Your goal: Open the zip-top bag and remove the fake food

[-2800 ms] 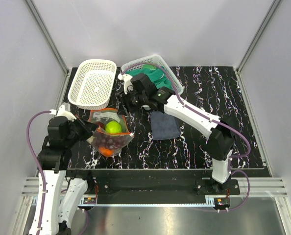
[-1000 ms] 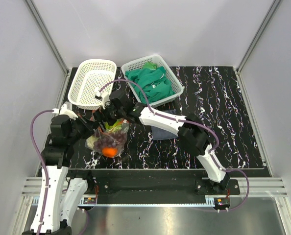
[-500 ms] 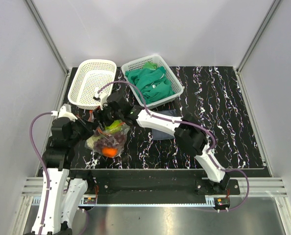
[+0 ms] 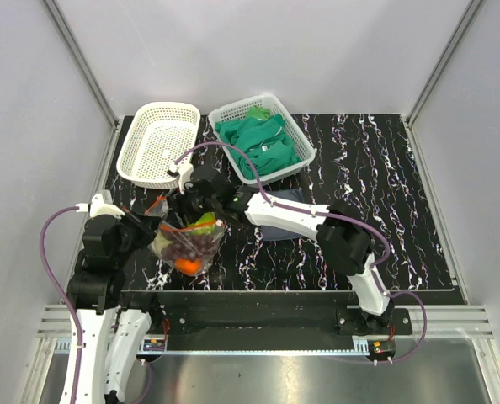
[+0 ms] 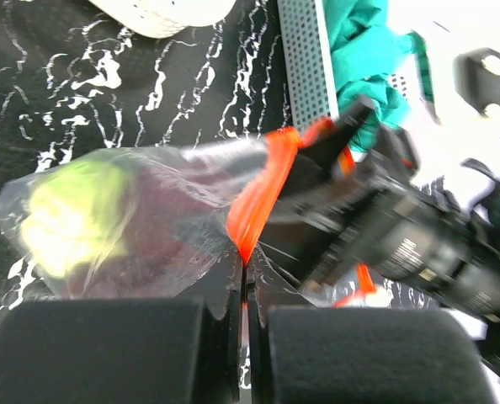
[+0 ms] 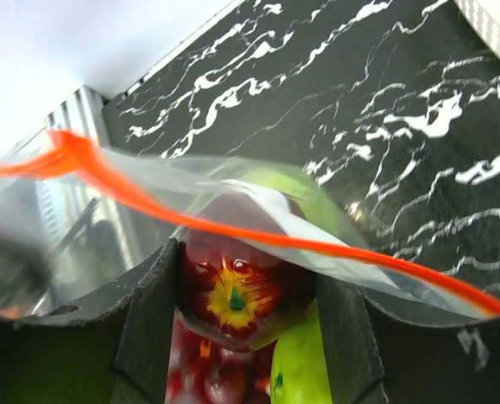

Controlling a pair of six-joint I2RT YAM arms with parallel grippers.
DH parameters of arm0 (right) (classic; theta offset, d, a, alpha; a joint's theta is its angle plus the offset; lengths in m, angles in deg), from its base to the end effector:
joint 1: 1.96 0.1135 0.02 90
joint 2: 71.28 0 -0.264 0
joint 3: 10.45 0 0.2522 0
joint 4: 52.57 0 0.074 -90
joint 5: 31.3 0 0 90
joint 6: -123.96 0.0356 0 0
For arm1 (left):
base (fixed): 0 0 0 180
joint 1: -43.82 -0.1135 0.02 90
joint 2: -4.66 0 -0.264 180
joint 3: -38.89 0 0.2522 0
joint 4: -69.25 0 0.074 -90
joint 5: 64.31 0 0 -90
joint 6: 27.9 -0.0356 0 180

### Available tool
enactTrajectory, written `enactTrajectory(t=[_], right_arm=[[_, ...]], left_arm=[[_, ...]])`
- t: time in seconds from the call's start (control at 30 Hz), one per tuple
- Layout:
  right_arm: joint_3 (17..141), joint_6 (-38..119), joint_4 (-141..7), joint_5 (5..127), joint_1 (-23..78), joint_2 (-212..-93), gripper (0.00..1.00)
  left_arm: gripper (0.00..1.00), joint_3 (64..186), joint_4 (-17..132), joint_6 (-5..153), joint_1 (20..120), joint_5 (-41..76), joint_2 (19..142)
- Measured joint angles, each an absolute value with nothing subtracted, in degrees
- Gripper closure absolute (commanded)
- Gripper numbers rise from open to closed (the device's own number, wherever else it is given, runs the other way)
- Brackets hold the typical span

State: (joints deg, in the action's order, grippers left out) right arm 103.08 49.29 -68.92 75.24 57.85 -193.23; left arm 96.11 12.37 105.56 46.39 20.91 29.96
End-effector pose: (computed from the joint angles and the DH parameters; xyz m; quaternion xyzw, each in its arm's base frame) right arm 0.2464 0.4436 0.2553 -0.3872 0.7422 0.4213 0.3489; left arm 0.0944 -0.0072 0.3135 -0.2733 0.7972 -0.2424 0.4806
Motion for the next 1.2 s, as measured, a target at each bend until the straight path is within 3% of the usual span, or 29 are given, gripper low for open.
enactTrajectory(t=[0.6, 0.87, 1.2], right_arm=[[99.86, 49.14, -76.36, 72.53, 58.07, -180.7, 0.86], [107.78, 41.84, -76.44, 63.65, 57.87, -179.92, 0.85], [129.81, 37.9, -67.28, 62.86, 49.44, -197.69, 0.82]], left_arm=[[1.0, 95.28, 11.39, 105.39, 46.39, 22.81, 28.89], [1.0, 94.47, 11.06, 104.45, 46.39, 22.99, 26.92], [1.0, 94.73, 8.77, 100.45, 46.39, 25.09, 26.42]])
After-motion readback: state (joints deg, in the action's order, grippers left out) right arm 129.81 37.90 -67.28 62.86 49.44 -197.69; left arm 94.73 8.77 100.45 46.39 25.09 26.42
